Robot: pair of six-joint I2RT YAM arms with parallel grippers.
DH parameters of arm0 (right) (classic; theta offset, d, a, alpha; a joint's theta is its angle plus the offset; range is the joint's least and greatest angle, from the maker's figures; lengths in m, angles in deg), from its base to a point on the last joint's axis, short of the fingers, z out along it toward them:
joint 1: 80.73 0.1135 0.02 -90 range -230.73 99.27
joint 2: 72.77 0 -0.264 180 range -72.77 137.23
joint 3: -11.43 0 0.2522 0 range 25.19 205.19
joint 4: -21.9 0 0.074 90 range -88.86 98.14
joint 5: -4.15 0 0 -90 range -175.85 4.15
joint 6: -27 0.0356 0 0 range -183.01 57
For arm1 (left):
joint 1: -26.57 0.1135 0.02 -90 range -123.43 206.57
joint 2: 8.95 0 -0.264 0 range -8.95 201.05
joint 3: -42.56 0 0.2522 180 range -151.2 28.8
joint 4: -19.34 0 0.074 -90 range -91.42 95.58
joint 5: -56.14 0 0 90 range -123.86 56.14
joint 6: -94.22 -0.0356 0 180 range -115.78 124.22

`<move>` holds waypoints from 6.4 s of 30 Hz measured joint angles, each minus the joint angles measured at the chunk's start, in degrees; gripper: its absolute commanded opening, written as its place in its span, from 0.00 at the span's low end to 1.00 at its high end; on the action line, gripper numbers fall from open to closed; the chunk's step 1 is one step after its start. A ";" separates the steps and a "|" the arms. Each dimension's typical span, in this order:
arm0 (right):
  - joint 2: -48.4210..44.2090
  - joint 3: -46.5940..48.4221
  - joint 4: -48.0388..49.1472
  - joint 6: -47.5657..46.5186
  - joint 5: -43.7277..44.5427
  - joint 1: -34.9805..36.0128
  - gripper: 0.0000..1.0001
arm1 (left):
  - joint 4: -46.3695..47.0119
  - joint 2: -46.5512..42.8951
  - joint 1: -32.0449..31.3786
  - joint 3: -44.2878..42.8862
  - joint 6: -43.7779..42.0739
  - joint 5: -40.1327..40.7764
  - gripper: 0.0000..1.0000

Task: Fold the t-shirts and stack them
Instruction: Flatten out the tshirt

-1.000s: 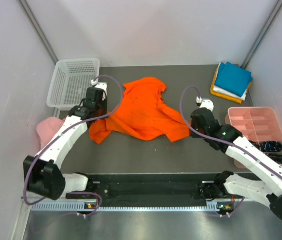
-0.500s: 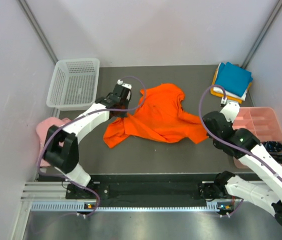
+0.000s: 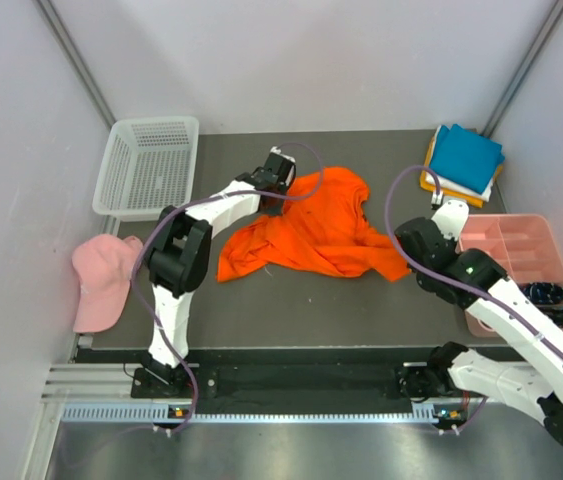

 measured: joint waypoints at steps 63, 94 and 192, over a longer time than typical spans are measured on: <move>0.74 -3.87 3.87 0.39 -3.13 0.00 0.00 | 24.68 -16.98 0.81 28.89 13.64 -22.32 0.67; 0.76 -4.57 3.85 0.44 -3.17 0.00 0.00 | 22.45 -13.92 0.44 22.73 9.77 -19.15 0.00; 1.79 -8.00 6.73 0.83 -7.32 0.00 0.00 | 41.27 -26.67 0.63 45.11 24.87 -26.58 0.55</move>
